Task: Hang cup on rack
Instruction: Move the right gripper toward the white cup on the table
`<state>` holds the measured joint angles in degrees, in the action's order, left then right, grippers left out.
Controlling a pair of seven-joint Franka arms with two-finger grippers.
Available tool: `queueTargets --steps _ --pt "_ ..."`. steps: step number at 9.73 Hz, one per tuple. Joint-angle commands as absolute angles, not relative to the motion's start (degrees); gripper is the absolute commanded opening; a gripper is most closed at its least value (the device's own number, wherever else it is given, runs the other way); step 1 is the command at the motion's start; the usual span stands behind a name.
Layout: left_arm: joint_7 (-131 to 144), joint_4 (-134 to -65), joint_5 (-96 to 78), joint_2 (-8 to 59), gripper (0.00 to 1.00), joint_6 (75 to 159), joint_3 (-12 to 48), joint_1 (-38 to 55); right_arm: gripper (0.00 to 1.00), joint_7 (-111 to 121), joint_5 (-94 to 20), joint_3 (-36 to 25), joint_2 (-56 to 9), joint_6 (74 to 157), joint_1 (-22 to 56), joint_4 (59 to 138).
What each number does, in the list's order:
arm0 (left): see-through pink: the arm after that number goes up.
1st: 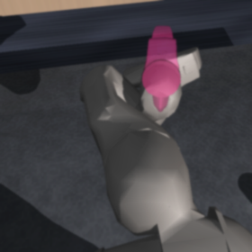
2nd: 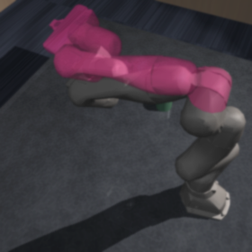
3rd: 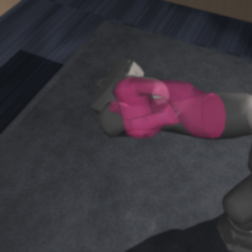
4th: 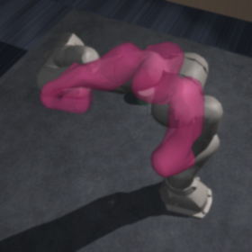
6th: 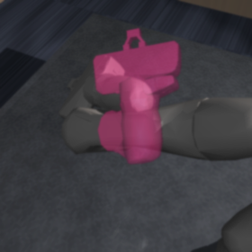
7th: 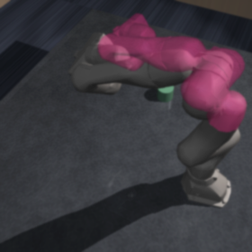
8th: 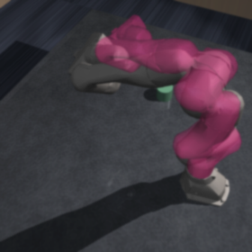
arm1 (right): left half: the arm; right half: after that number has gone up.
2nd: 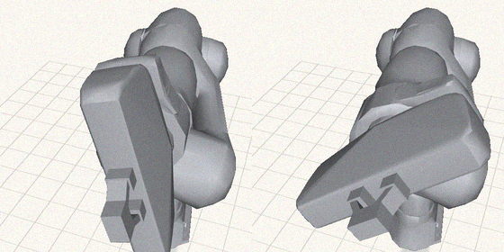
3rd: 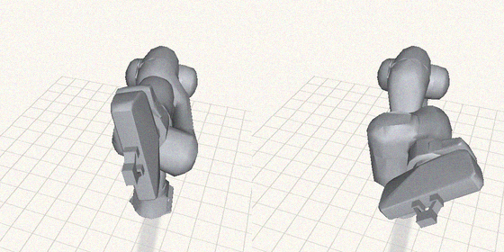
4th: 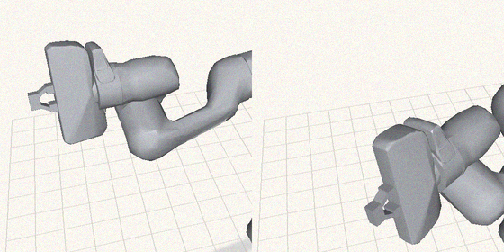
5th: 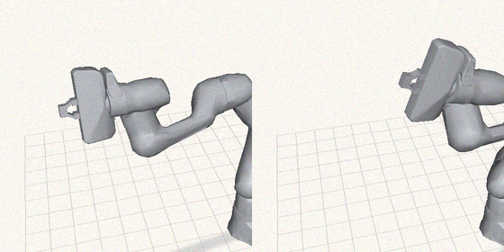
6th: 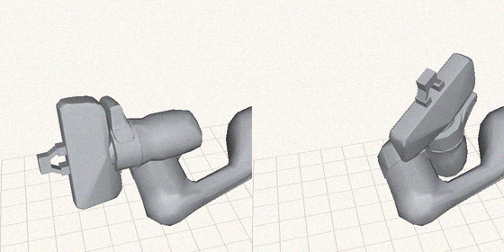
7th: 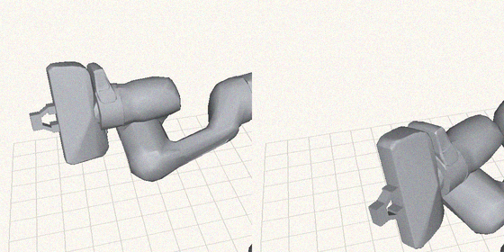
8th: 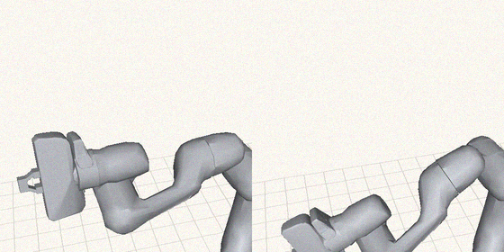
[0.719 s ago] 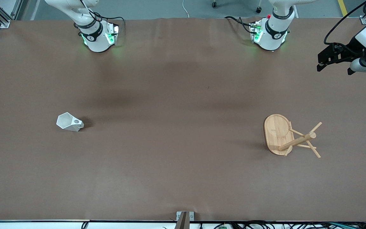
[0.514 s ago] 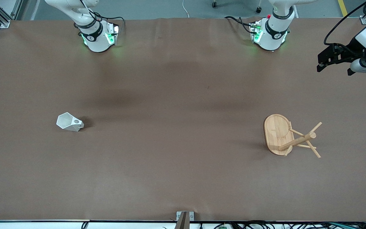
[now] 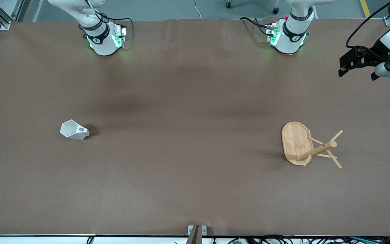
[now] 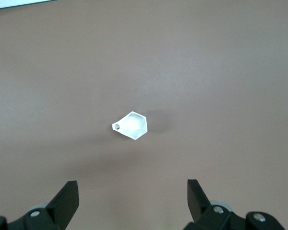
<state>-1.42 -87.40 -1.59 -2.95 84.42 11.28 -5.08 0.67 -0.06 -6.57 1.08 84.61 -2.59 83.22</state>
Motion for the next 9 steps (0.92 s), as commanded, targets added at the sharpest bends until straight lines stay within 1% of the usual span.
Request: queueTargets --steps 1,2,3,4,6,9 --pt "-1.32 -87.63 -2.11 -1.67 1.0 84.38 11.34 -5.36 1.0 1.41 0.7 -6.68 0.71 86.12 -2.29 86.99" --pt "-1.41 -87.63 -2.11 -1.67 1.0 84.38 11.34 -5.36 1.0 1.41 0.79 -6.68 0.36 88.83 -2.37 90.49" --pt "-1.49 -87.63 -2.11 -1.67 1.0 84.37 11.34 -5.36 1.0 1.49 0.79 -6.68 0.26 93.56 -2.37 95.75" --pt "-1.58 -87.63 -2.11 -1.67 1.0 84.29 11.34 -5.36 1.0 1.58 0.79 -6.59 -0.52 101.0 -2.29 102.24" --pt "-1.93 -87.8 -2.11 -1.76 1.0 83.94 11.16 -5.36 1.0 1.67 0.97 -6.68 -2.98 115.25 -1.67 112.36" --pt "-2.11 -87.98 -2.2 -1.84 1.0 83.59 11.25 -5.98 1.0 6.39 1.05 -6.68 -7.02 128.63 -1.84 121.09"
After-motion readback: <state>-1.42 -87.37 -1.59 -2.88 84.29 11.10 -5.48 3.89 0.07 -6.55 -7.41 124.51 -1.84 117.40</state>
